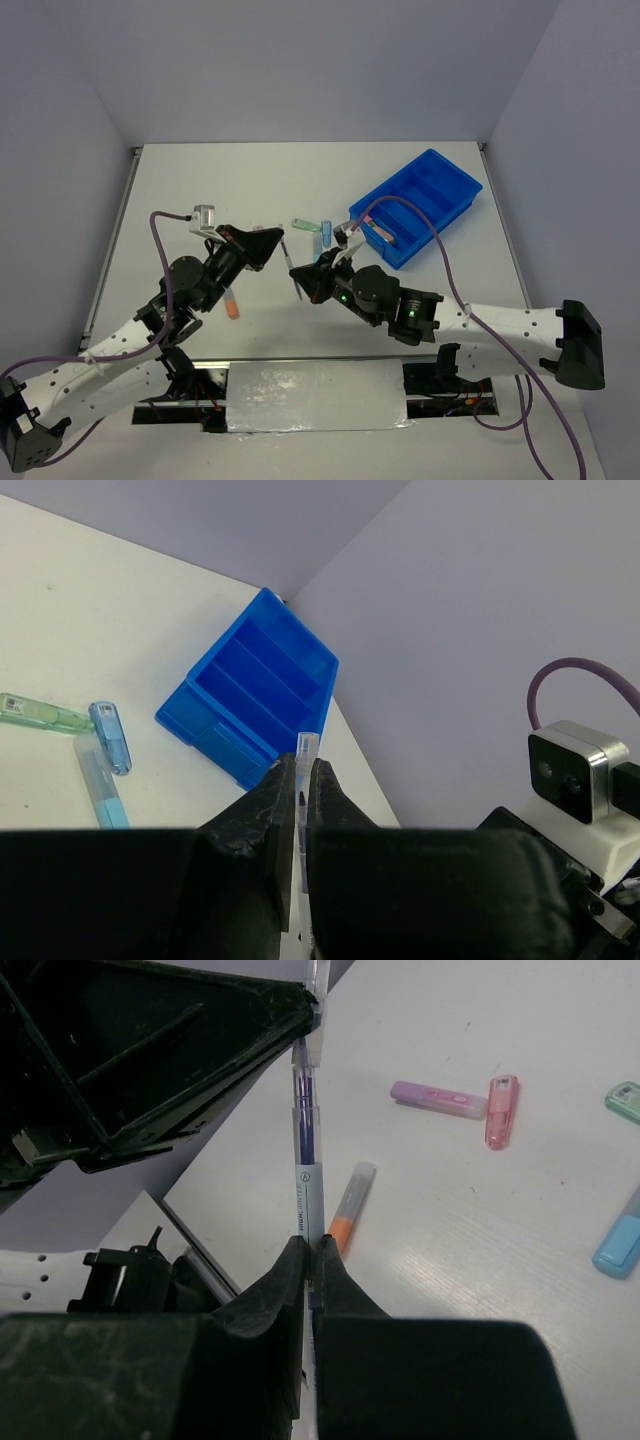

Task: Sort the stationery into containers
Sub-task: Close the pen cap on the pen, then place the pen in the storage box.

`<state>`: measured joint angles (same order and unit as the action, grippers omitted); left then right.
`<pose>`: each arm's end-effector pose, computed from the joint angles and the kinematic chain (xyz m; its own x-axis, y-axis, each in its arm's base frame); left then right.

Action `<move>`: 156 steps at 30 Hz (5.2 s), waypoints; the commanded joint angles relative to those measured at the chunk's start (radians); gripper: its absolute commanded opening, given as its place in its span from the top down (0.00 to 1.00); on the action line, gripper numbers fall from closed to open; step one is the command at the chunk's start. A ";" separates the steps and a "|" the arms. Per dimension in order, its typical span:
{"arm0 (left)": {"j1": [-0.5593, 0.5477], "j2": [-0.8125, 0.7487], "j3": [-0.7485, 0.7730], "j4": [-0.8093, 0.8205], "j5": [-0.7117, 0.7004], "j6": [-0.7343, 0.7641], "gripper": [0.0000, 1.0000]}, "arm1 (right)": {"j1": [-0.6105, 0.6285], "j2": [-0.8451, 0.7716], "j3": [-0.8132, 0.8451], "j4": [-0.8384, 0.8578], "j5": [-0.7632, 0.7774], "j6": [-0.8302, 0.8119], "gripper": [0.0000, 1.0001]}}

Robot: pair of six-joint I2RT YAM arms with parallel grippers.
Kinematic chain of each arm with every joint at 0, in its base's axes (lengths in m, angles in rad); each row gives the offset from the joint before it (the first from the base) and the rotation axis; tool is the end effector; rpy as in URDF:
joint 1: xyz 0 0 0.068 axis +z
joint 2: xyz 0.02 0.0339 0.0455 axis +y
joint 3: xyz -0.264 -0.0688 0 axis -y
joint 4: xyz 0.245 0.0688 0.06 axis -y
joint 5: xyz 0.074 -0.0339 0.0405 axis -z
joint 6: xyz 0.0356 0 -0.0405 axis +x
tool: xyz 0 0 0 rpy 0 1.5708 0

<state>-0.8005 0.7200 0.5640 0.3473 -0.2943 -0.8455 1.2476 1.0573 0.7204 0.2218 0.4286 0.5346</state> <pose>0.1320 -0.1213 0.3293 -0.2778 -0.7421 -0.6100 0.4232 0.4755 -0.7712 0.0925 0.2296 0.3069 -0.4040 0.2529 -0.8791 -0.6107 0.6409 0.4651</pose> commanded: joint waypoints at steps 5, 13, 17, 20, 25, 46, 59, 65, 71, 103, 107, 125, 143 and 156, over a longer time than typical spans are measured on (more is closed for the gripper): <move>0.001 -0.033 -0.027 0.074 -0.002 -0.021 1.00 | 0.003 0.029 0.097 0.059 0.047 0.016 1.00; 0.001 -0.057 -0.056 0.094 -0.009 -0.049 1.00 | 0.003 0.046 0.111 0.109 0.119 0.056 1.00; 0.001 -0.060 -0.046 0.068 -0.008 -0.035 1.00 | 0.003 0.055 0.125 0.145 0.119 0.042 1.00; 0.001 -0.077 -0.049 0.042 -0.023 -0.030 1.00 | 0.001 0.058 0.123 0.172 0.137 0.050 1.00; 0.001 -0.094 -0.050 0.022 -0.022 -0.023 1.00 | 0.000 0.092 0.137 0.256 0.110 -0.050 1.00; 0.001 -0.037 0.111 -0.133 0.047 0.131 0.94 | 0.003 0.087 0.109 0.320 0.002 -0.216 1.00; 0.001 -0.102 0.093 0.027 0.313 0.293 1.00 | -0.074 0.073 0.117 0.238 -0.258 -0.208 0.65; 0.001 -0.096 0.103 0.041 0.350 0.316 0.99 | -0.076 0.056 0.111 0.234 -0.287 -0.215 1.00; 0.001 -0.054 0.178 -0.044 0.337 0.352 0.27 | -0.074 0.035 0.108 0.217 -0.291 -0.216 1.00; 0.000 -0.013 0.090 -0.077 0.311 0.217 1.00 | -0.186 0.121 0.439 0.099 -0.393 -0.328 1.00; 0.000 -0.008 -0.005 -0.054 0.310 0.191 1.00 | -0.209 0.165 0.598 0.036 -0.424 -0.373 1.00; 0.001 -0.044 0.498 -0.926 -0.470 -0.021 0.01 | -0.312 0.113 0.341 -0.242 -0.246 -0.691 1.00; 0.001 -0.177 0.438 -1.048 -0.503 0.249 0.01 | -0.951 0.556 0.592 -0.654 -0.378 -1.199 1.00; 0.007 -0.168 0.390 -1.015 -0.454 0.290 0.01 | -1.019 0.694 0.579 -0.636 -0.392 -1.197 0.87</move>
<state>-0.7971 0.5648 0.9550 -0.7094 -0.7616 -0.5797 0.2371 1.6924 1.2812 -0.3790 0.0452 -0.6670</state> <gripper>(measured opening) 0.993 0.176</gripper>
